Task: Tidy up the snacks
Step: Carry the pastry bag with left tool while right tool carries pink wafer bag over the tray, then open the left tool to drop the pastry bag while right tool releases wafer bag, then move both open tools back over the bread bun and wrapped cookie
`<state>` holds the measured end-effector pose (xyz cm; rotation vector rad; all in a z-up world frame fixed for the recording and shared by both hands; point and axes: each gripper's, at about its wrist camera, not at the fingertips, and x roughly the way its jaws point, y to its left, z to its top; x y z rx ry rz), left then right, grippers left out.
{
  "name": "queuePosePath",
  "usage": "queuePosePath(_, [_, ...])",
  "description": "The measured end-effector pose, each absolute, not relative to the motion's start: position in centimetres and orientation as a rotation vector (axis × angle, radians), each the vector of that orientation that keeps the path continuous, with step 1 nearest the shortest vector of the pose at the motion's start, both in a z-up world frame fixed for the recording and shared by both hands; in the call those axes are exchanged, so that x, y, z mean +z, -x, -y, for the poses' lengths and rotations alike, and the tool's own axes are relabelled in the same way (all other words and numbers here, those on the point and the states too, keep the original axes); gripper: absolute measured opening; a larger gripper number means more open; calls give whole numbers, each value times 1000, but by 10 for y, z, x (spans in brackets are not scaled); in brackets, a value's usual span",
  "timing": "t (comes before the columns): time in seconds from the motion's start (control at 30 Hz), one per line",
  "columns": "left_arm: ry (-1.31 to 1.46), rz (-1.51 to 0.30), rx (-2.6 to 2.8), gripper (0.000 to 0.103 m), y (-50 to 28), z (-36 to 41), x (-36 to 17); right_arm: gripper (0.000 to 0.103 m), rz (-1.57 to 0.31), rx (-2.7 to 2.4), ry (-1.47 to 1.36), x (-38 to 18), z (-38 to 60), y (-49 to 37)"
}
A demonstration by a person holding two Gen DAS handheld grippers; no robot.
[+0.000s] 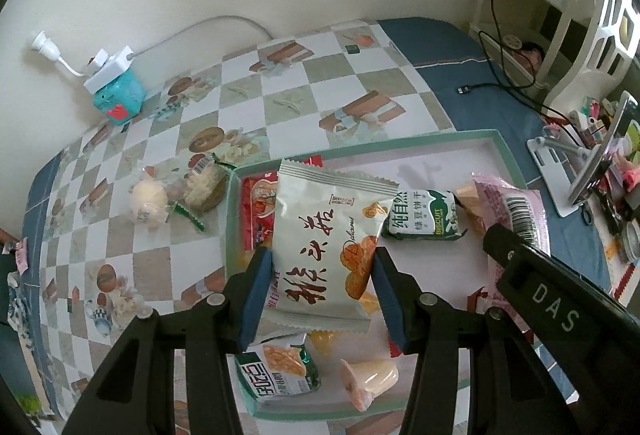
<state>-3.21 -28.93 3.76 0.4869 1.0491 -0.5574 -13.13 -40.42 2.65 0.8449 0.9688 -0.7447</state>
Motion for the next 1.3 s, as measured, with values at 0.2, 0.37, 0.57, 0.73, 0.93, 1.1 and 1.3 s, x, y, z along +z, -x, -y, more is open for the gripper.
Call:
queuePosePath(0.2, [-485,-1062,-579,53,34,290,37,49,-976,-767,-828,28,403,131])
queuePosePath(0.37, [-480,-1057,-588,54,34,290,41,49,-982,-782,-814,31,402,130])
queuePosePath(0.57, [-461,-1068,-572,54,28,284,44,49,-987,-794,-800,33,402,129])
queuePosePath(0.73, [-436,-1086,-531,64,17,273,45,73,-985,-809,-782,36,401,128])
queuePosePath(0.93, [-397,-1102,-444,71,-3,252,46,82,-1000,-829,-767,35,401,128])
queuePosePath(1.1, [-353,-1120,-375,86,-22,230,44,84,-1002,-831,-744,36,398,125])
queuePosePath(1.3, [-308,-1134,-282,88,-43,200,42,98,-1002,-827,-718,39,389,117])
